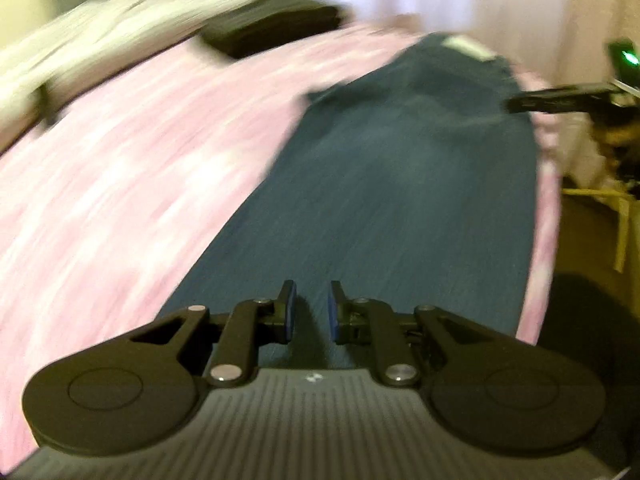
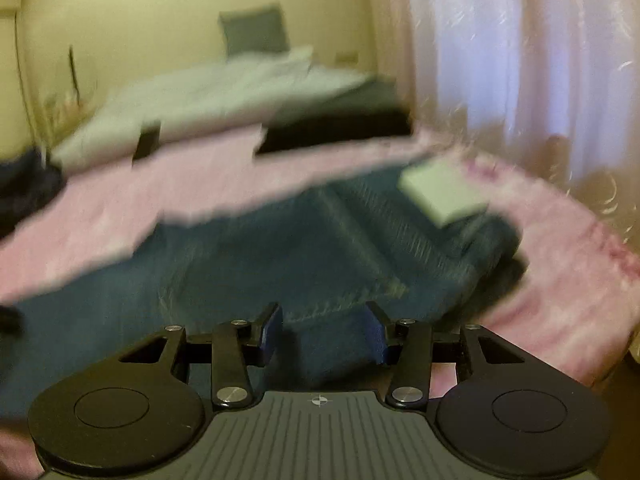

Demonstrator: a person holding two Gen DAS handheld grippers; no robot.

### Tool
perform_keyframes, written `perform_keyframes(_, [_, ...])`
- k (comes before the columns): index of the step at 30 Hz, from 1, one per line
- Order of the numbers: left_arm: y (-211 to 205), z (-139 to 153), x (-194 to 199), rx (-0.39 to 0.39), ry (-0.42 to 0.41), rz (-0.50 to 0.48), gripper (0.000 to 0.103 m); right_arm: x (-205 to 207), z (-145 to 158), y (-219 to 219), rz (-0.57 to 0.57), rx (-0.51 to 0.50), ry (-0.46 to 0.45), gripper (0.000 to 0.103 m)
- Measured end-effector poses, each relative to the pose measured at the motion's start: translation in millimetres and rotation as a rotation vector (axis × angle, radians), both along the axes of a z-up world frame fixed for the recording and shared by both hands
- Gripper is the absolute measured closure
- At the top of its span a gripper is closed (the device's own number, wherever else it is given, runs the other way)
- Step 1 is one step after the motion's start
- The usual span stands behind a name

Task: Fold clothes
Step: 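Open both grippers and release the straightened jeans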

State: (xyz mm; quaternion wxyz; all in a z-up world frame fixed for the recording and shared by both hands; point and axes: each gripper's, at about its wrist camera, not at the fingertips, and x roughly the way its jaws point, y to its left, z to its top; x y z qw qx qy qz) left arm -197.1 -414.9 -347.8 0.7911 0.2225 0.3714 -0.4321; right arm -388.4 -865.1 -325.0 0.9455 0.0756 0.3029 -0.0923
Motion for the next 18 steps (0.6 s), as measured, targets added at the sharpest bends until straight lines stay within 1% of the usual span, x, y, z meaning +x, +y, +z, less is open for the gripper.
perform_keyframes(1, [27,0,-2,0.010,0.003,0.062,0.089,-3,0,4,0.004,-0.030,0.010,0.056])
perform_keyframes(3, [76,3,-8,0.031,0.000,0.184,0.084,-8,4,11,-0.001,-0.072,0.037,0.055])
perform_keyframes(5, [121,5,-19,0.051,-0.013,0.295,0.084,-10,9,20,-0.010,-0.099,0.054,0.055])
perform_keyframes(6, [143,6,-25,0.055,-0.020,0.351,0.084,-12,12,26,-0.005,-0.099,0.053,0.055])
perform_keyframes(9, [196,7,-44,0.063,-0.029,0.496,0.084,-14,23,52,0.057,-0.069,0.008,0.053])
perform_keyframes(10, [211,6,-51,0.067,-0.034,0.535,0.084,-14,26,65,0.097,-0.066,-0.001,0.050])
perform_keyframes(11, [225,5,-57,0.067,-0.036,0.568,0.084,-13,27,79,0.141,-0.063,-0.008,0.033])
perform_keyframes(12, [238,4,-65,0.068,-0.042,0.598,0.084,-12,29,93,0.186,-0.061,-0.015,0.025])
perform_keyframes(13, [251,3,-72,0.069,-0.054,0.625,0.082,-11,30,107,0.230,-0.058,-0.021,0.022])
perform_keyframes(14, [263,3,-80,0.060,-0.061,0.648,0.080,-11,31,121,0.275,-0.055,-0.028,0.022])
perform_keyframes(16, [282,7,-92,0.033,-0.064,0.684,0.080,-8,31,151,0.358,-0.042,-0.030,0.022])
perform_keyframes(17, [289,9,-98,0.019,-0.067,0.696,0.083,-6,32,167,0.401,-0.037,-0.030,0.022])
perform_keyframes(18, [296,12,-104,0.005,-0.072,0.704,0.082,-3,32,183,0.444,-0.032,-0.028,0.022])
